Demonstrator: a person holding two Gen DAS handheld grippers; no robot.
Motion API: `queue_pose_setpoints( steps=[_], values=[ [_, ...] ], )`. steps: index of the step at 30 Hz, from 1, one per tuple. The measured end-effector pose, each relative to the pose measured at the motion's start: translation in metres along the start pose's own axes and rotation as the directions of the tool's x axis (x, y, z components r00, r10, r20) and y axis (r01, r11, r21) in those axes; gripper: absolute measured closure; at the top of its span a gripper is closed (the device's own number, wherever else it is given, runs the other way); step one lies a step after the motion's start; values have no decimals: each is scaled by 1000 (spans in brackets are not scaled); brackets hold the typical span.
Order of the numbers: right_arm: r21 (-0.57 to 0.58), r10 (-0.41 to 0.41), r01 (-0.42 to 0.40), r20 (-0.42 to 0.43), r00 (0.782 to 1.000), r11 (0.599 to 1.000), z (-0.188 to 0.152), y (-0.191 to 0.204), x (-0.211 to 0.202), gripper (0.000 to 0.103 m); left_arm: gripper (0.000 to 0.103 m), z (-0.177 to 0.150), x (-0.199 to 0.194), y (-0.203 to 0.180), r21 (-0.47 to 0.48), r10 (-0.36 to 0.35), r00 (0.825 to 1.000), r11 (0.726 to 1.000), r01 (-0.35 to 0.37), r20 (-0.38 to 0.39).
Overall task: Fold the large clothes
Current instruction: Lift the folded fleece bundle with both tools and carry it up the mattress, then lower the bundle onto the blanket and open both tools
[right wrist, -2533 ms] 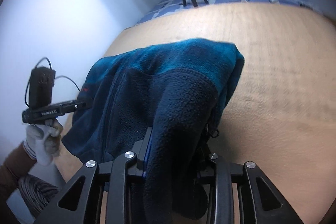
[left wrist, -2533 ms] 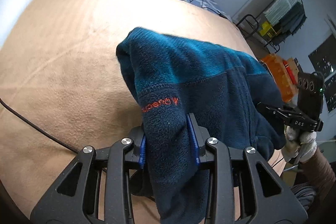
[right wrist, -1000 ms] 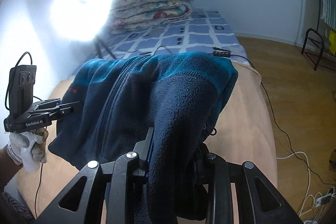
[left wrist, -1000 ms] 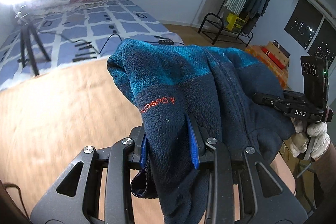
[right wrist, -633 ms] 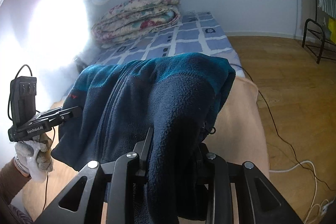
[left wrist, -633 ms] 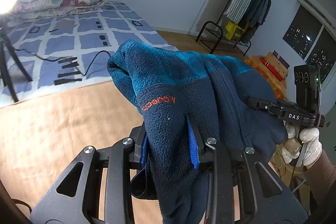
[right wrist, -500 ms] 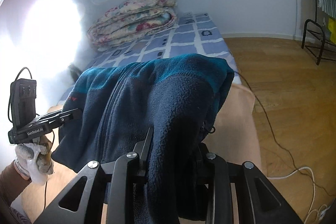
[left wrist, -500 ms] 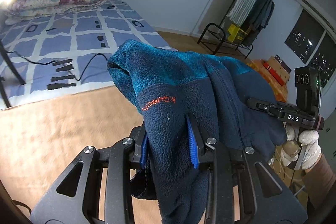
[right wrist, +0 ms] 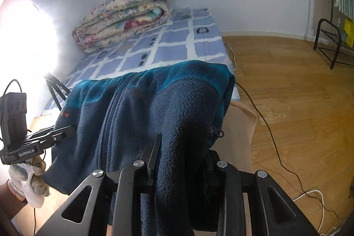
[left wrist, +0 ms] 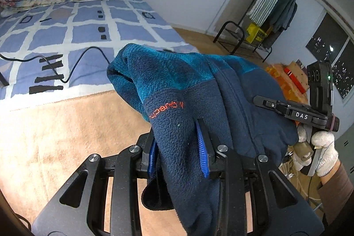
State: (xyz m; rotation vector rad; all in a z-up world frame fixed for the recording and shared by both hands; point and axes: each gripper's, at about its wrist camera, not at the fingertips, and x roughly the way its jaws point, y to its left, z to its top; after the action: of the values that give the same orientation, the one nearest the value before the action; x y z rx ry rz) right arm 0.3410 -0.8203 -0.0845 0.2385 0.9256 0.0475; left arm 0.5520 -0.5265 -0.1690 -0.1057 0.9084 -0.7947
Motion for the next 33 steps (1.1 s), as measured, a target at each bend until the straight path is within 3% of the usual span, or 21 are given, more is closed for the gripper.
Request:
queue_pose_setpoints(
  steps=[5,8,11,12,14,18,27,33],
  values=[
    [22,-30,31,-32,999,999,-5,-11,18,71,73,-3,7,7,1,25,1000,1000,-25,-6],
    [68,-54,57,-48,997,996,-7,-21,24,60,73,-5,7,8,-7,26,1000,1000,-27,-13],
    [114,-103,108,-50,993,988,-9,-28,24,41,69,-5,7,6,4,49,999,999,-49,-16],
    [124,-119,123,-45,992,985,-10,-29,23,39,68,-5,7,5,16,67,998,998,-67,-13],
    [135,-131,136,-42,990,982,-13,-31,20,38,62,-6,5,3,33,87,996,996,-87,-10],
    [118,-192,195,-35,981,974,-15,-24,14,32,41,-9,-3,-5,60,97,995,994,-96,-8],
    [108,-215,213,4,977,971,-17,2,-14,32,40,-19,-44,-22,89,97,995,991,-100,34],
    [100,-201,196,46,978,976,-28,27,-45,32,40,-33,-92,-36,106,86,992,990,-95,89]
  ],
)
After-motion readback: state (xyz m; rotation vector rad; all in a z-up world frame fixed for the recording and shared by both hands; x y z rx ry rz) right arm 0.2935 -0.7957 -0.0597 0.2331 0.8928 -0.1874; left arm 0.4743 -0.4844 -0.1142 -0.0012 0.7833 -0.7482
